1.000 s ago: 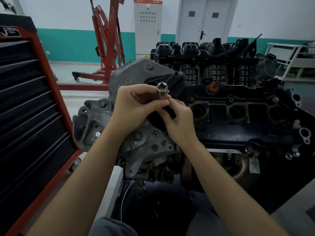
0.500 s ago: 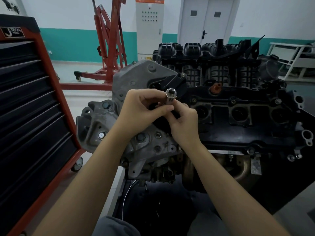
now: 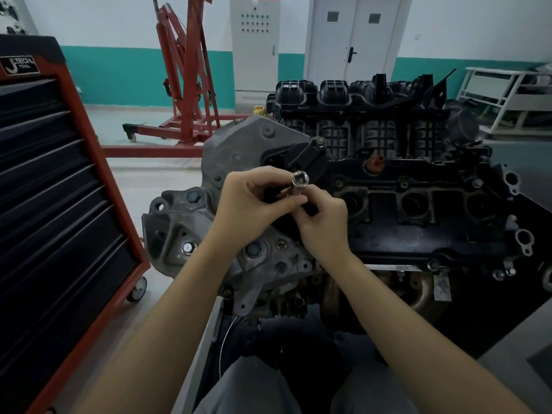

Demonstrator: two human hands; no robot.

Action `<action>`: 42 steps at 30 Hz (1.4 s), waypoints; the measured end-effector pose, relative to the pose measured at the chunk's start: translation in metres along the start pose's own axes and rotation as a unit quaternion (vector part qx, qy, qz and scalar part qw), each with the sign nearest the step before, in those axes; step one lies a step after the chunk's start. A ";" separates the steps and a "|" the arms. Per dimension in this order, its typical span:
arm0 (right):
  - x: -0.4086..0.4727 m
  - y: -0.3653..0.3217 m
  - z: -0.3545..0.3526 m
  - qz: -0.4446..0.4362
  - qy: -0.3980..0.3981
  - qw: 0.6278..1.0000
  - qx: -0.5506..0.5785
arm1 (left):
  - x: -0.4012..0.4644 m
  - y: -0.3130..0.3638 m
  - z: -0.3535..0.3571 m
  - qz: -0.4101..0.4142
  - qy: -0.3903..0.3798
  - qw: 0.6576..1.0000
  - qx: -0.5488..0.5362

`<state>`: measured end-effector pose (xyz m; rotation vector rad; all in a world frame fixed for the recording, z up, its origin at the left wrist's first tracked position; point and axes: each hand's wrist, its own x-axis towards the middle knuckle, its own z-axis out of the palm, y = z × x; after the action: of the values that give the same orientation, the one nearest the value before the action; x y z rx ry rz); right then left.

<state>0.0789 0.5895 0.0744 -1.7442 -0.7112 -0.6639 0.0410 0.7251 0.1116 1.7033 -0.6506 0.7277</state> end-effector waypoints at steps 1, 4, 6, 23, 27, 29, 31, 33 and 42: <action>0.001 -0.002 0.000 0.012 0.001 1.000 0.013 | 0.000 0.000 0.000 0.001 0.009 1.000 0.007; 0.008 -0.009 -0.004 0.038 -0.029 0.998 0.029 | -0.001 0.001 0.001 -0.006 0.044 0.999 0.017; 0.016 -0.012 -0.010 0.030 -0.084 0.996 -0.009 | -0.002 0.000 0.001 -0.011 0.048 0.999 0.014; 0.041 0.002 -0.033 -0.058 -0.209 0.976 -0.010 | 0.004 0.002 -0.002 0.037 0.028 0.997 0.058; 0.040 0.003 -0.034 -0.060 -0.277 0.959 -0.017 | 0.001 0.000 0.002 0.039 0.018 0.998 0.046; 0.041 0.003 -0.034 -0.046 -0.272 0.961 -0.010 | 0.001 0.001 0.002 0.031 0.014 0.999 0.028; 0.042 0.001 -0.033 -0.035 -0.241 0.970 0.003 | 0.003 0.002 0.000 0.033 0.013 0.999 0.035; 0.041 -0.001 -0.029 -0.038 -0.210 0.977 -0.002 | 0.005 0.003 -0.002 0.033 0.023 0.996 0.073; 0.039 0.003 -0.031 -0.040 -0.239 0.970 -0.004 | 0.004 0.009 0.001 -0.044 0.019 0.998 -0.029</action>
<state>0.1048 0.5641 0.1093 -1.9114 -1.1137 -0.2953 0.0373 0.7223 0.1202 1.6511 -0.5610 0.6714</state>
